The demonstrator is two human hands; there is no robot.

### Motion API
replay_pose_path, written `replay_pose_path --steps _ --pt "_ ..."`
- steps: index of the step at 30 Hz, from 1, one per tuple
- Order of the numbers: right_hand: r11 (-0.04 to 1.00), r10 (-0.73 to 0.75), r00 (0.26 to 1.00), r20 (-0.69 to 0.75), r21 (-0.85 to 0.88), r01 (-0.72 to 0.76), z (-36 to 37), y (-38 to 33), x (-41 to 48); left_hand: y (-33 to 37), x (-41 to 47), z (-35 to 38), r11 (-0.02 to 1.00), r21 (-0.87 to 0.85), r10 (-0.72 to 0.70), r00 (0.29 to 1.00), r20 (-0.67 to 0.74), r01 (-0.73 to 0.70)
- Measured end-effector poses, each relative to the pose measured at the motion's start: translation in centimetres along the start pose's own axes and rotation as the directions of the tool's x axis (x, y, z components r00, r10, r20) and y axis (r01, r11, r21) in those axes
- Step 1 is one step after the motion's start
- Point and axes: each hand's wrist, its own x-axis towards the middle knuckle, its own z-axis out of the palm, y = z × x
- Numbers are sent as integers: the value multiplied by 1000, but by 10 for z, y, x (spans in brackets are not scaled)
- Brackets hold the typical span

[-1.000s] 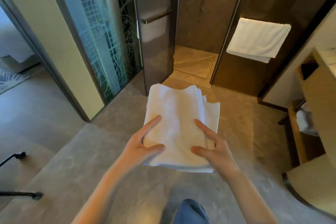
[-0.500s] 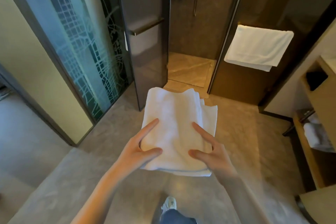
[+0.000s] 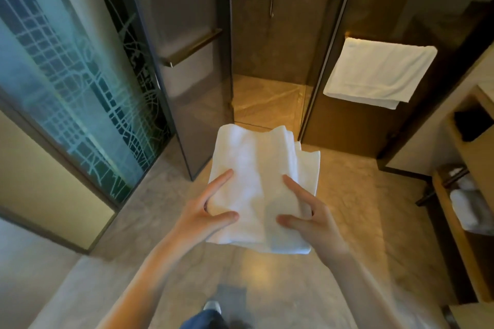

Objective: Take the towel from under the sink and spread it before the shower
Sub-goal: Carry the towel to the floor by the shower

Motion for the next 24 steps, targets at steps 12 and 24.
replay_pose_path --steps 12,24 --pt "998 6 997 -83 -54 -11 39 -19 185 -25 190 -90 996 38 80 993 91 -83" --pt "997 55 979 -196 -39 -64 40 -51 323 -14 361 -136 1000 16 23 973 232 -27"
